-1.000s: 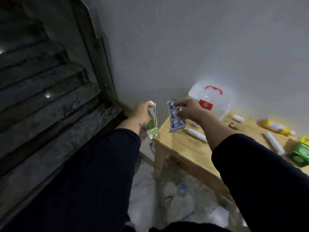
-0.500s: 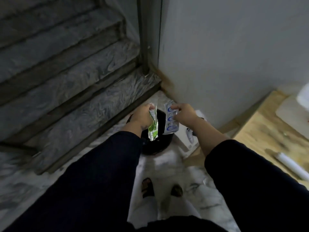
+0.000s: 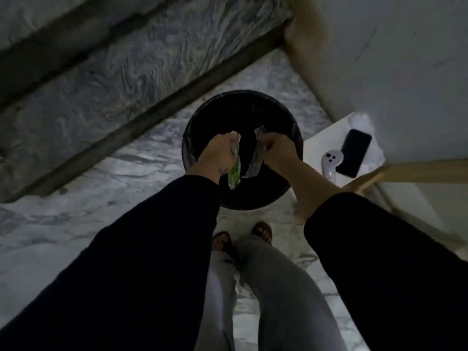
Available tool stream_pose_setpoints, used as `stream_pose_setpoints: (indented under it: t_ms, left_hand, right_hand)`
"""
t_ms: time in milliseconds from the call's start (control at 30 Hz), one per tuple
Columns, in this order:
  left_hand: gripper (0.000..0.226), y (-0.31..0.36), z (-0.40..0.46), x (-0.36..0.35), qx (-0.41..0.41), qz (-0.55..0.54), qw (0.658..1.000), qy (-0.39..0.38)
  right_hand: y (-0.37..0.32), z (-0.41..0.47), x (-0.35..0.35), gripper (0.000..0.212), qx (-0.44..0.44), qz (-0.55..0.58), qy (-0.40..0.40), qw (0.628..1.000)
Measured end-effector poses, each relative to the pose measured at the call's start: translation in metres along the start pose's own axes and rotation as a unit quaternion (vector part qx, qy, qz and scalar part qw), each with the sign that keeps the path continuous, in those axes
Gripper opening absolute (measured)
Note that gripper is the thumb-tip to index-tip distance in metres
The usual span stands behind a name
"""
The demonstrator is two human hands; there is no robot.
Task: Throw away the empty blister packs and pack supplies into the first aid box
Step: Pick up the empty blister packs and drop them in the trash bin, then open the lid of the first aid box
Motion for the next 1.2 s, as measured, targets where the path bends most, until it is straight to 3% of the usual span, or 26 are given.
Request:
stream_pose_setpoints:
  t_ms: [167, 267, 367, 500, 700, 833, 967, 1200]
  left_hand:
    - [0.042, -0.009, -0.003, -0.015, -0.006, -0.008, 0.999, -0.037]
    - [0.035, 0.007, -0.031, 0.014, 0.004, -0.016, 0.999, -0.046]
    - [0.045, 0.043, -0.072, 0.063, -0.028, 0.038, 0.999, -0.024]
    - [0.045, 0.097, -0.139, 0.133, -0.083, 0.096, 0.992, 0.003]
    - [0.038, 0.184, -0.227, 0.197, -0.180, 0.151, 0.970, 0.052]
    - [0.033, 0.246, -0.265, 0.211, -0.256, 0.211, 0.940, 0.081]
    - [0.039, 0.313, -0.305, 0.204, -0.326, 0.288, 0.898, 0.059]
    - [0.048, 0.423, -0.366, 0.155, -0.432, 0.431, 0.787, 0.091]
  right_hand:
    - [0.020, 0.001, -0.001, 0.038, -0.021, -0.101, -0.078, 0.992]
    - [-0.002, -0.029, 0.022, 0.041, -0.014, -0.141, -0.087, 0.986]
    - [-0.040, -0.073, 0.058, 0.045, -0.005, -0.172, -0.094, 0.981]
    - [-0.085, -0.145, 0.114, 0.048, 0.027, -0.215, -0.057, 0.975]
    - [-0.117, -0.260, 0.201, 0.050, 0.048, -0.205, 0.062, 0.976]
    - [-0.103, -0.323, 0.251, 0.050, 0.031, -0.170, 0.145, 0.974]
    - [-0.069, -0.387, 0.291, 0.051, -0.008, -0.147, 0.223, 0.964]
    - [0.026, -0.487, 0.344, 0.056, -0.113, -0.109, 0.319, 0.935]
Point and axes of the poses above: each hand's wrist, its own z-axis towards the middle knuckle, its own x-axis out of the back of the hand, y = z × x, the point moved 2 cm from there along z, towards the middle knuckle, and after that the axes turned 8 degrees about z, right-handed, at the moved point
